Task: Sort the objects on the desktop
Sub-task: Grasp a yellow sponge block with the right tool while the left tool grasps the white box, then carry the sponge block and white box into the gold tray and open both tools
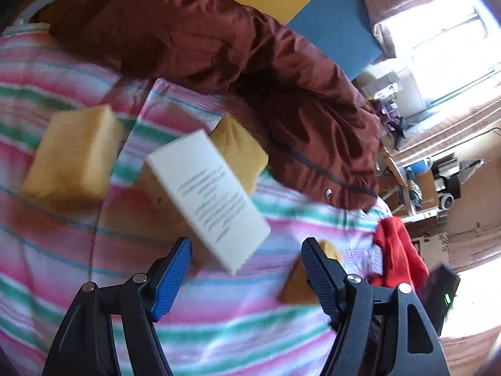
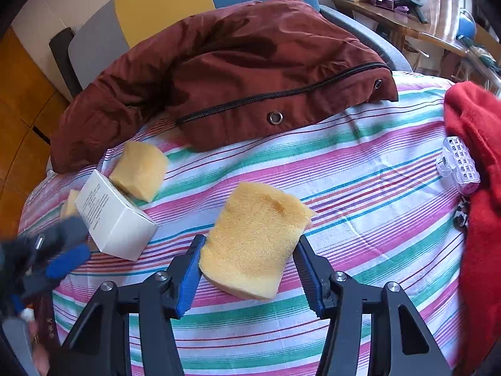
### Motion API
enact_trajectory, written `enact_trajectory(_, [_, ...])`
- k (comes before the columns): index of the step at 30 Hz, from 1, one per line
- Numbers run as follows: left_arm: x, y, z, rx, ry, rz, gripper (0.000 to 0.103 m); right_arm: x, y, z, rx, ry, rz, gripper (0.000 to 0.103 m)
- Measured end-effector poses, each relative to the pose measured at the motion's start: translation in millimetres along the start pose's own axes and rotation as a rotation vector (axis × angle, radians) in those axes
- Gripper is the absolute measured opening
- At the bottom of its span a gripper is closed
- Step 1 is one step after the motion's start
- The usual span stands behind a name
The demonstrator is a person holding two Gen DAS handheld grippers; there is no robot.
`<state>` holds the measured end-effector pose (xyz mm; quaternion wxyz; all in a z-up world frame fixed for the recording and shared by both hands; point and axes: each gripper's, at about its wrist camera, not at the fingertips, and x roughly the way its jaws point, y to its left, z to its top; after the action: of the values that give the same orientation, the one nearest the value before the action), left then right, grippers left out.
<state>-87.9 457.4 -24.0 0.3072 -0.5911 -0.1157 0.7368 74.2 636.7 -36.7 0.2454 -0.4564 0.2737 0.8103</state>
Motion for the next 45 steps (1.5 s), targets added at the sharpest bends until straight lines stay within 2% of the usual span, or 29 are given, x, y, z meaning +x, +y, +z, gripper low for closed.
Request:
enact_trajectory(5, [22.8, -3.6, 11.3, 0.012, 0.007, 0.125, 0.074, 1.8, -7.0, 2.8, 0.017, 0.015, 0.000, 0.057])
enact_trajectory(7, [29.7, 2.7, 12.8, -0.026, 0.020, 0.114, 0.082, 2.2, -7.7, 2.5, 0.023, 0.018, 0.010, 0.057])
enact_trajectory(10, [29.7, 4.7, 11.5, -0.023, 0.001, 0.108, 0.084, 1.6, -3.7, 3.4, 0.014, 0.015, 0.022, 0.057])
enact_trajectory(13, [22.8, 5.9, 8.1, 0.044, -0.018, 0.128, 0.084, 1.3, -1.9, 3.0, 0.004, 0.018, 0.024, 0.057])
enact_trajectory(14, [15.5, 11.2, 4.0, 0.050, -0.035, 0.146, 0.084, 1.5, -3.1, 2.7, 0.011, 0.022, 0.026, 0.057])
enact_trajectory(17, [1.1, 21.9, -3.9, 0.052, -0.018, 0.163, 0.084, 1.3, -6.5, 4.0, 0.031, 0.021, 0.030, 0.057])
enact_trajectory(19, [-10.5, 25.7, -6.3, 0.057, -0.016, 0.197, 0.081, -0.6, -6.7, 4.7, 0.035, 0.014, 0.027, 0.057])
enact_trajectory(23, [-34.2, 21.6, -2.0, -0.003, -0.073, 0.136, 0.083, -0.7, -3.6, 3.9, 0.026, 0.014, 0.030, 0.057])
enact_trajectory(25, [-32.5, 6.6, 2.3, 0.038, -0.087, 0.165, 0.083, -0.2, -2.1, 2.6, 0.020, 0.017, 0.030, 0.057])
enact_trajectory(28, [-17.1, -12.4, 8.3, 0.124, -0.080, 0.246, 0.083, 0.4, -1.8, 1.4, 0.021, 0.022, 0.038, 0.057])
enact_trajectory(32, [4.8, -14.3, 16.0, 0.144, -0.079, 0.319, 0.083, 1.0, -1.7, 3.0, 0.018, 0.023, 0.033, 0.057])
enact_trajectory(34, [15.6, -8.0, 15.4, 0.151, -0.061, 0.349, 0.081, 1.5, -1.4, 3.3, 0.015, 0.026, 0.032, 0.058])
enact_trajectory(37, [29.8, 8.9, 13.0, 0.148, -0.011, 0.341, 0.076, 2.2, 0.2, 3.3, 0.006, 0.028, 0.033, 0.058])
enact_trajectory(39, [23.6, 10.3, 10.6, 0.187, -0.075, 0.339, 0.071, 3.6, 2.0, 3.5, -0.005, 0.029, 0.028, 0.058])
enact_trajectory(45, [20.9, 15.0, -6.8, 0.374, -0.160, 0.368, 0.056, 4.7, 3.4, 2.4, -0.019, 0.032, 0.019, 0.058])
